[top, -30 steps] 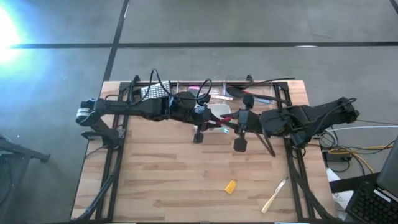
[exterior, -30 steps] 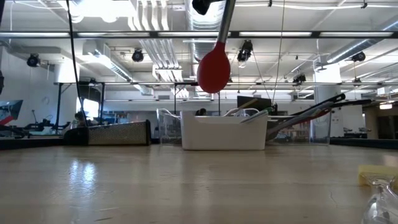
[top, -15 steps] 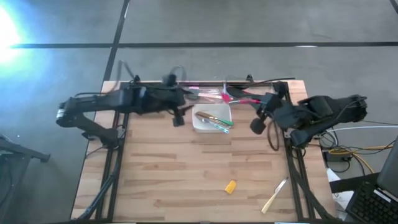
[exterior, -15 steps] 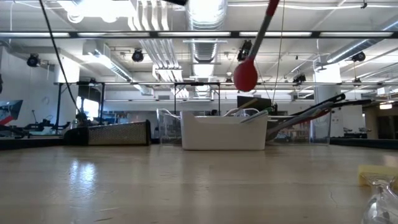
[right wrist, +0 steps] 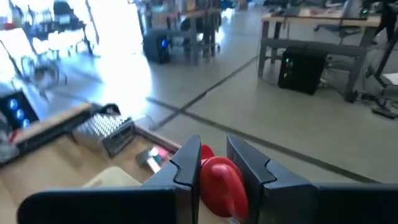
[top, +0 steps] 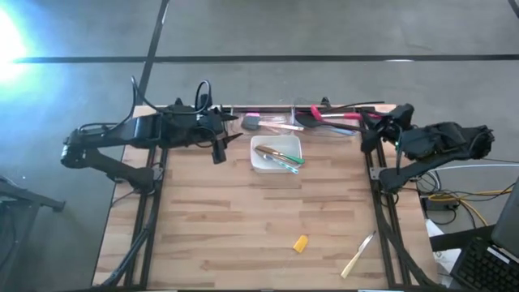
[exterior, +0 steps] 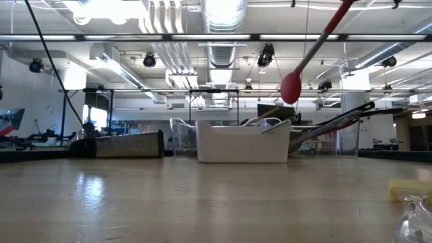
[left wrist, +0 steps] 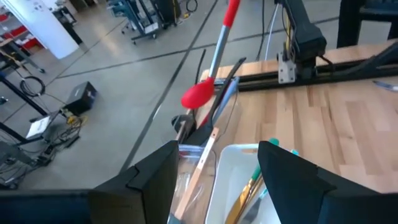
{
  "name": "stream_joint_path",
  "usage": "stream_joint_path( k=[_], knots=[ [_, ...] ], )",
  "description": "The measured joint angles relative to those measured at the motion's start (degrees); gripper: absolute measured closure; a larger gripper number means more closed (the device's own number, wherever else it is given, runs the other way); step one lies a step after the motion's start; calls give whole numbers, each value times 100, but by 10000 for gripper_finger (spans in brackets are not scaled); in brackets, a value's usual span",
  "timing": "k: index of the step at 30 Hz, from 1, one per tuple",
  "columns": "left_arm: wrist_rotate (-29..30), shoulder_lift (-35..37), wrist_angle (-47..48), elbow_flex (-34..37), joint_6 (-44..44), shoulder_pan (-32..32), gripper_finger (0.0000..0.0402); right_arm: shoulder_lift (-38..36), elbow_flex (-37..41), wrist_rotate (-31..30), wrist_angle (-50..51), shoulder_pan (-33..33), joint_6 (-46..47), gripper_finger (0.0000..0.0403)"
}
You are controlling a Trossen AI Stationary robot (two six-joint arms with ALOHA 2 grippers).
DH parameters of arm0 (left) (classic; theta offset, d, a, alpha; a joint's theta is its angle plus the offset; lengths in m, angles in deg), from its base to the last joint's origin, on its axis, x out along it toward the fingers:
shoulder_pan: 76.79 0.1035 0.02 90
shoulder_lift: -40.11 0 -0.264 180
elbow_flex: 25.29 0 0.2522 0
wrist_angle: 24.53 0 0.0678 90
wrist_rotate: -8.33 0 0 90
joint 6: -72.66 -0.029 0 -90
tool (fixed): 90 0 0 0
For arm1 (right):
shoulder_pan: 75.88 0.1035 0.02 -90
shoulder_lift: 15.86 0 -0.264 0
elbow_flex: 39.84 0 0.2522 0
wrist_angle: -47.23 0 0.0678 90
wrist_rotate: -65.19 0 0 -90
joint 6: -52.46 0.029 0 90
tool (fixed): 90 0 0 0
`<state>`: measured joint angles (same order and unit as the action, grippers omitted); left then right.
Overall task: Pick & Place Kitchen Items
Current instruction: Put the pink serving spoon into the right transparent bin
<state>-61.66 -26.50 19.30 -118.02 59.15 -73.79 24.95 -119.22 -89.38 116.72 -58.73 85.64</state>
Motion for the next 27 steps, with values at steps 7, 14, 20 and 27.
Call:
stream_joint_path(
  k=[7,14,20,27],
  knots=[
    [-3,-33,-260,10,3,2,177,-1245,1225,-344,-1129,1,-100,354],
    [-63,-31,-441,14,3,-2,177,-1928,2151,-621,-1454,4,260,354],
    [-98,-27,-723,16,3,-3,177,-2195,2863,-1033,-1949,2,259,354],
    [-108,-28,-1095,16,-164,-4,177,-2236,3400,-1024,-3488,-166,-465,354]
  ],
)
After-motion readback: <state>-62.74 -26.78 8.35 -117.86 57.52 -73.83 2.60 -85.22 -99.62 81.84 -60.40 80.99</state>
